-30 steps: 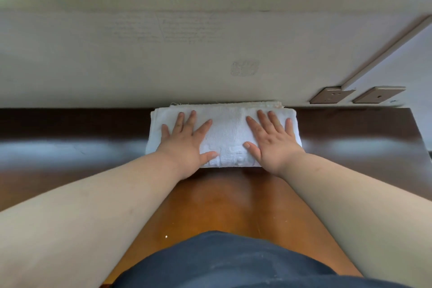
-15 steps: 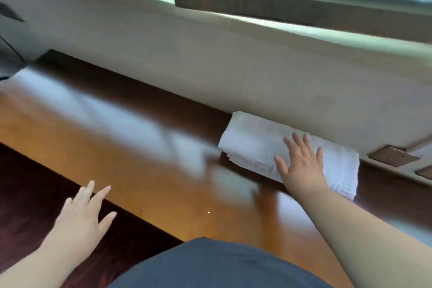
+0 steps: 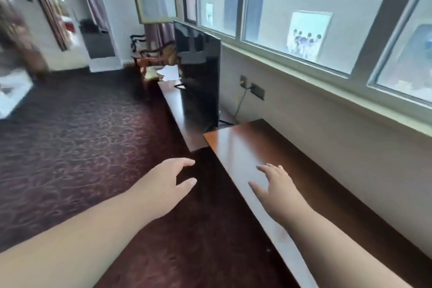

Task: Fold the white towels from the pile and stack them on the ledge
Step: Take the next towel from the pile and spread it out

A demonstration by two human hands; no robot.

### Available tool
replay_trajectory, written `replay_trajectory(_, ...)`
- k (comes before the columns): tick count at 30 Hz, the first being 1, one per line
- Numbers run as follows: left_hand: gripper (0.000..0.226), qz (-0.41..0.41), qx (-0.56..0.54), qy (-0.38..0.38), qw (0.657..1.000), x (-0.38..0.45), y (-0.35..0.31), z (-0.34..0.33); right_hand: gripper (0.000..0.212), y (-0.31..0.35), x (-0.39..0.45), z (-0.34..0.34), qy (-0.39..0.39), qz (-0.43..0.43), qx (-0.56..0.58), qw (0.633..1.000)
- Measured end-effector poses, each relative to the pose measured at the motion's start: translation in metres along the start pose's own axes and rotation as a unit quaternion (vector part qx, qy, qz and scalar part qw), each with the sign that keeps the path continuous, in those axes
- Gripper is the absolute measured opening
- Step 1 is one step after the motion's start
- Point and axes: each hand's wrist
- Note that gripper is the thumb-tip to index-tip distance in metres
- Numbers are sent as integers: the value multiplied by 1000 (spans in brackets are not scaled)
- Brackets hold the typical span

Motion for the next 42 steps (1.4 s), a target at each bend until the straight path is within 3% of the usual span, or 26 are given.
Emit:
replay_trajectory(7,55,30,59,-49,997,52,73,138,59,186,121,34,8,135,54,989)
replay_trajectory(11,52,61,94,-91,990,124,97,220,51,276,214,69,8,171,68,983)
replay_trajectory(19,50,113,58,-177,976,280,173,324,62,406,419,90,5,248,103,963)
replay_trajectory(28,56,168,21,-225,959,443,294,398,65,512,626,32,42,255,65,964)
replay_trajectory(36,62,144,38,-198,969,611,433,468,66,624,800,-29,30,247,23,968)
replay_trajectory(42,63,129,18,-146,981,757,533,518,66,677,932,-62,15,188,43,981)
Point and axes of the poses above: each hand's wrist, its own x-axis towards the middle knuckle, its own z-axis out of the back of the hand, y = z × x, and after that the axes turned 13 degrees about -x, right-handed
